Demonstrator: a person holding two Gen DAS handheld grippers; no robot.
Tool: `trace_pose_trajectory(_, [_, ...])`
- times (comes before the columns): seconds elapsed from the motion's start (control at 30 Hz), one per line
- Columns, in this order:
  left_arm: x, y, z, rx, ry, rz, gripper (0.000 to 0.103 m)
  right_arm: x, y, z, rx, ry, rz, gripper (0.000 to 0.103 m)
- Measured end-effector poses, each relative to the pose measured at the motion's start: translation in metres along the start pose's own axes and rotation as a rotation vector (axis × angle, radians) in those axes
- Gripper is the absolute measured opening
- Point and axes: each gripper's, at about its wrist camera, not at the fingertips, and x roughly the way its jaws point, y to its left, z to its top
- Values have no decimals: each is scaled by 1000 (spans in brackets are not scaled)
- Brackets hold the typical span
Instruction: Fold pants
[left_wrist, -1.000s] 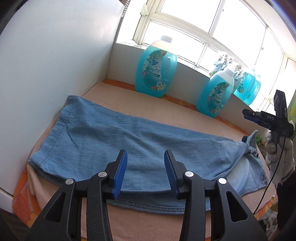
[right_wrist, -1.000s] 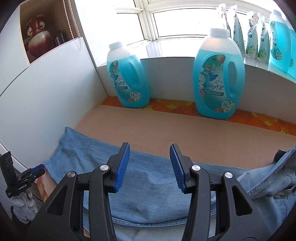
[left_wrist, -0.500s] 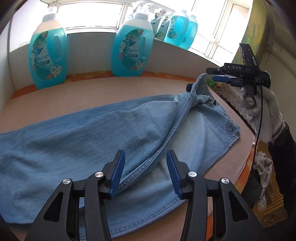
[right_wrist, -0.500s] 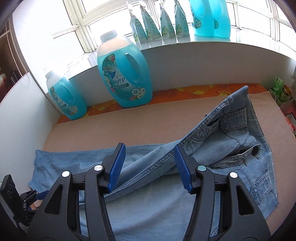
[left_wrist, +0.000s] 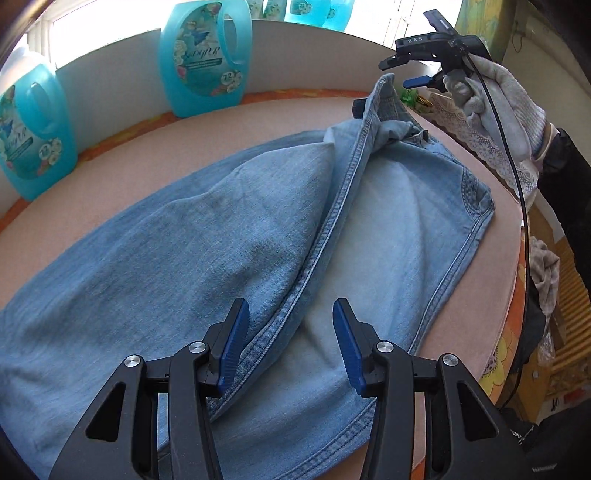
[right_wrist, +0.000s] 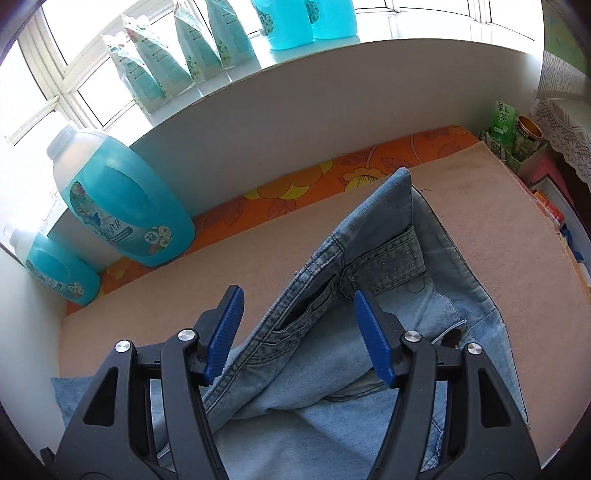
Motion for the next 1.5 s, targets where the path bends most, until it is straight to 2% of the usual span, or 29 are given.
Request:
trace_pose_trajectory(0.13, [8,-1,1,24,19,20,46,29,0,10,5,18,-83,65])
trace_pose_trajectory(0.3, [18,0,3,42,37,35,46,54,-11,17,46,51,-132,65])
trace_pose_trajectory(0.47, [22,-1,3,49,39,16,46,58,-18,17,51,51,-135,64])
trace_pose_trajectory(0.5, [22,-2,3,56,37,16,46,57,-18,17,47,50,-137,57])
trace_pose_trajectory(0.53, [22,-3,2,65,36,21,46,56,-19,16,48,53,-132,43])
trace_pose_trajectory(0.6, [23,-6,2,87,35,34,46,52,-23,14,64,56,-103,25])
trace_pose_trajectory(0.67, [26,-8,1,106,44,46,43,44,-27,12,76,47,-85,21])
trace_pose_trajectory(0.73, [30,-10,0,131,46,71,28,34,-29,8,75,34,-69,18])
trace_pose_trajectory(0.77, [31,-9,-2,140,42,79,26,28,-31,7,78,24,-63,17])
trace_pose_trajectory(0.93, [31,1,-2,103,7,43,10,-5,-41,0,108,-20,-8,16])
trace_pose_trajectory(1.03, [24,0,0,92,-30,46,6,-30,-44,-5,105,-58,7,15])
trace_pose_trajectory(1.23, [-6,-2,1,91,-111,46,6,-88,-55,-29,105,-152,52,15])
trace_pose_trajectory(1.37, [-22,-2,-4,101,-132,34,6,-118,-68,-65,111,-201,63,15])
trace_pose_trajectory(1.5, [-22,-10,-16,135,-101,23,5,-130,-91,-112,149,-214,66,14])
